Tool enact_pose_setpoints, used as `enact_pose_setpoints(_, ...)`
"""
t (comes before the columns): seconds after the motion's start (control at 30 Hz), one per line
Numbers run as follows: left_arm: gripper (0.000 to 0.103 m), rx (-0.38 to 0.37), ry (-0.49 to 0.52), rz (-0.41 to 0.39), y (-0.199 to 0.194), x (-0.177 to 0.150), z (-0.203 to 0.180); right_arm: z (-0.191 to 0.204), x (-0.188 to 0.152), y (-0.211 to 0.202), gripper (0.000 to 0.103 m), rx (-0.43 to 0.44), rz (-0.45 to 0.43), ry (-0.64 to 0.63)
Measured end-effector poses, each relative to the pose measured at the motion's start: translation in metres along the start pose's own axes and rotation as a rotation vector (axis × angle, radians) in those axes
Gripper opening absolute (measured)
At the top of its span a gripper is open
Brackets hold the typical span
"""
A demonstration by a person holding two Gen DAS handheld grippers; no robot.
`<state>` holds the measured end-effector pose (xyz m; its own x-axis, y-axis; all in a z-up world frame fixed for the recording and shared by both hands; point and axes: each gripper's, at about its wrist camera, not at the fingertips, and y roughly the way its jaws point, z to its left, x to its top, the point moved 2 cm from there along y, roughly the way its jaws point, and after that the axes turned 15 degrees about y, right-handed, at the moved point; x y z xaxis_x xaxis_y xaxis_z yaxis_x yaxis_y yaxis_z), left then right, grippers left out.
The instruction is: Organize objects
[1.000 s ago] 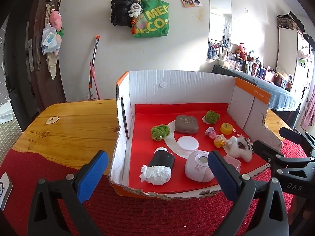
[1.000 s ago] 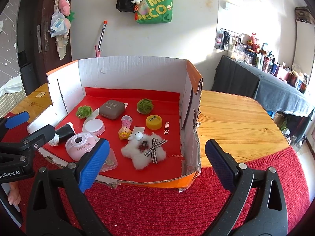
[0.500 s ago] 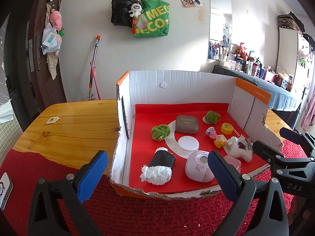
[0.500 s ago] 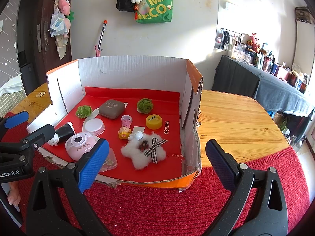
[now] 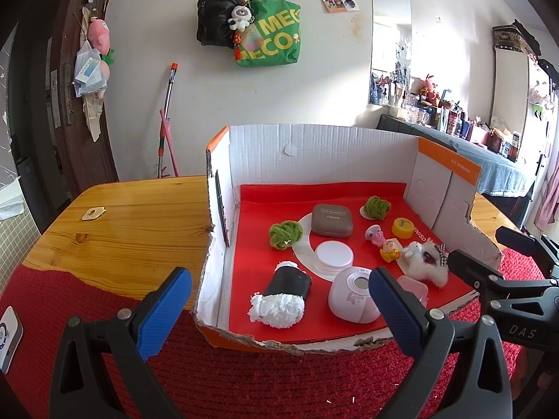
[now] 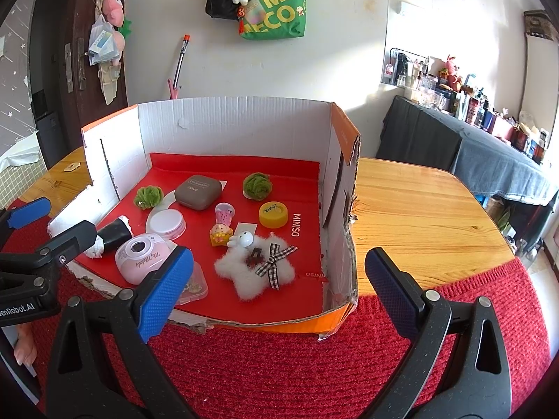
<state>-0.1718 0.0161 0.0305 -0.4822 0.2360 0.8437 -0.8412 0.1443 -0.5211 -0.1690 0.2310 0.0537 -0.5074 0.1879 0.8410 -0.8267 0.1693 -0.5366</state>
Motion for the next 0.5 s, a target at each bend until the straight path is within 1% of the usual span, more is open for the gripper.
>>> enact_pose_setpoints(0.5,0.103,-0.001,0.003,0.001,0.0002,-0.0006,0.0,0.0,0.0001,-0.0002,0.101,0.002,0.001,-0.001)
